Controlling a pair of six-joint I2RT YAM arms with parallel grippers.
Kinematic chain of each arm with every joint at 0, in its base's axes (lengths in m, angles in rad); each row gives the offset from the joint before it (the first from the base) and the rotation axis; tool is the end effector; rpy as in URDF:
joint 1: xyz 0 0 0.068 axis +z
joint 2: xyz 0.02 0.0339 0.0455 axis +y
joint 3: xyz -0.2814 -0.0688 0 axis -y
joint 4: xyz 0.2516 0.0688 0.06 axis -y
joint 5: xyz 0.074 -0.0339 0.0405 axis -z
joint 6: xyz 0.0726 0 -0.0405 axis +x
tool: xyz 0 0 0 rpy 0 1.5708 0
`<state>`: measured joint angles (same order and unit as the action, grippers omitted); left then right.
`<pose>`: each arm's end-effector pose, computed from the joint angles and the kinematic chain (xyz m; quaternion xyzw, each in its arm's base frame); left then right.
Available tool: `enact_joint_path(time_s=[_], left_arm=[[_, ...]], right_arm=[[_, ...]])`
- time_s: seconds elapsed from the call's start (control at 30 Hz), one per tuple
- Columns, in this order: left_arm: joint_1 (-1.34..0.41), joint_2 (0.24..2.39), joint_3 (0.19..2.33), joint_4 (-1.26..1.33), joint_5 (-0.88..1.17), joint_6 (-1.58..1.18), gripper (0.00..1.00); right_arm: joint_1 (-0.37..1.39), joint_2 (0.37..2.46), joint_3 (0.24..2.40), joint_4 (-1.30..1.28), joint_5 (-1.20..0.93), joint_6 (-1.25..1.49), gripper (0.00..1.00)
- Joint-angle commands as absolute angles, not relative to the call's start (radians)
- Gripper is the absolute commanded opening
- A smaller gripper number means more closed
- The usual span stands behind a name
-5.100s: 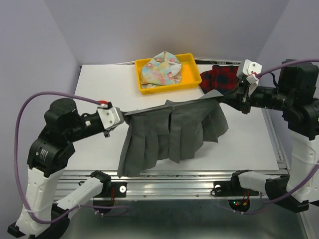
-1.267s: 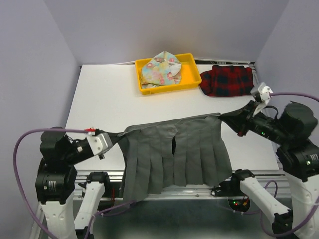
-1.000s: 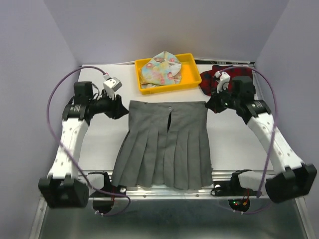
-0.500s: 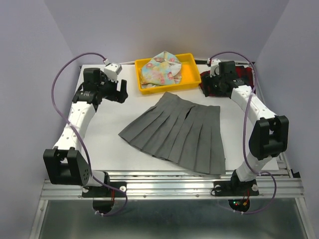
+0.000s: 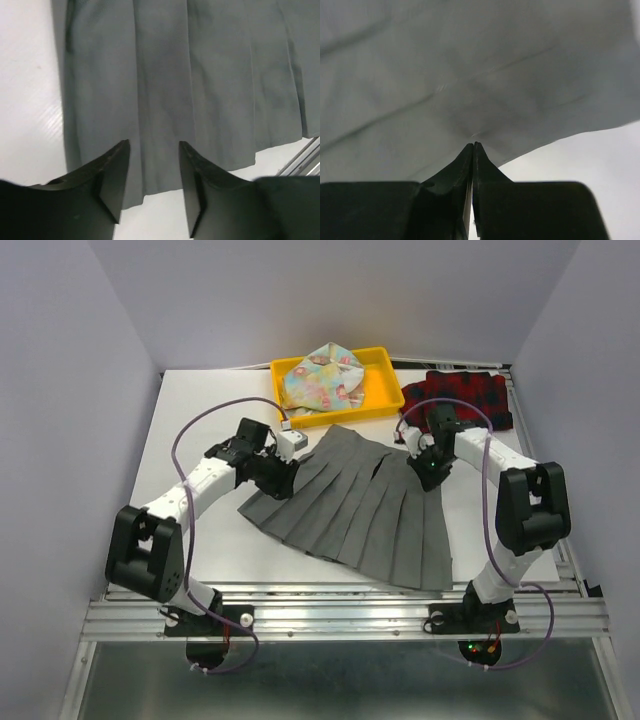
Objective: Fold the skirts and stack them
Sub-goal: Flatten the skirt out
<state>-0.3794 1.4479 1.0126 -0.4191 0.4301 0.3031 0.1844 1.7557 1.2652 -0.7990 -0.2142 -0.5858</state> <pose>0.2961 -0.1507 0.2355 0.3767 0.8372 -0.2128 0.3346 0.3532 0.0816 0.1853 -0.3837 0.9067 0.0759 0.1577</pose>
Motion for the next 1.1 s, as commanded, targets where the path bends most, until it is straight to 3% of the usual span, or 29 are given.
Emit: enact_joint_path(time_s=[0.0, 0.17, 0.33, 0.53, 0.6, 0.67, 0.77, 0.83, 0.87, 0.93, 1.07], left_arm=[[-0.394, 1.578, 1.058, -0.433, 0.462, 0.276, 0.49], [-0.39, 1.712, 1.143, -0.436, 0.423, 0.256, 0.42], [-0.357, 1.852, 1.244, -0.462, 0.397, 0.259, 0.38], [-0.318, 1.962, 1.416, -0.492, 0.356, 0.302, 0.36], [-0.318, 1.982, 1.472, -0.517, 0.371, 0.342, 0.4], [-0.318, 1.983, 1.5, -0.543, 0.417, 0.376, 0.45], [-0.319, 1.948, 1.5, -0.548, 0.44, 0.393, 0.5], [-0.319, 1.904, 1.491, -0.537, 0.439, 0.4, 0.52], [-0.316, 1.887, 1.482, -0.534, 0.439, 0.399, 0.55], [-0.316, 1.853, 1.473, -0.54, 0.431, 0.388, 0.56], [-0.328, 1.703, 1.399, -0.554, 0.466, 0.403, 0.64]], right_arm=[[0.25, 1.71, 1.174, -0.914, -0.163, -0.742, 0.04], [0.411, 1.718, 1.063, -0.927, -0.144, -0.732, 0.02], [0.589, 1.772, 1.086, -0.983, -0.242, -0.666, 0.02], [0.767, 1.854, 1.21, -1.017, -0.54, -0.474, 0.06], [0.802, 1.858, 1.258, -1.012, -0.671, -0.41, 0.09], [0.802, 1.833, 1.301, -1.011, -0.787, -0.362, 0.16], [0.79, 1.772, 1.392, -1.012, -0.833, -0.307, 0.2], [0.697, 1.746, 1.437, -1.006, -0.844, -0.292, 0.29], [0.655, 1.73, 1.457, -1.0, -0.832, -0.294, 0.36], [0.531, 1.729, 1.5, -1.002, -0.793, -0.34, 0.38], [0.479, 1.741, 1.473, -1.045, -0.547, -0.503, 0.37]])
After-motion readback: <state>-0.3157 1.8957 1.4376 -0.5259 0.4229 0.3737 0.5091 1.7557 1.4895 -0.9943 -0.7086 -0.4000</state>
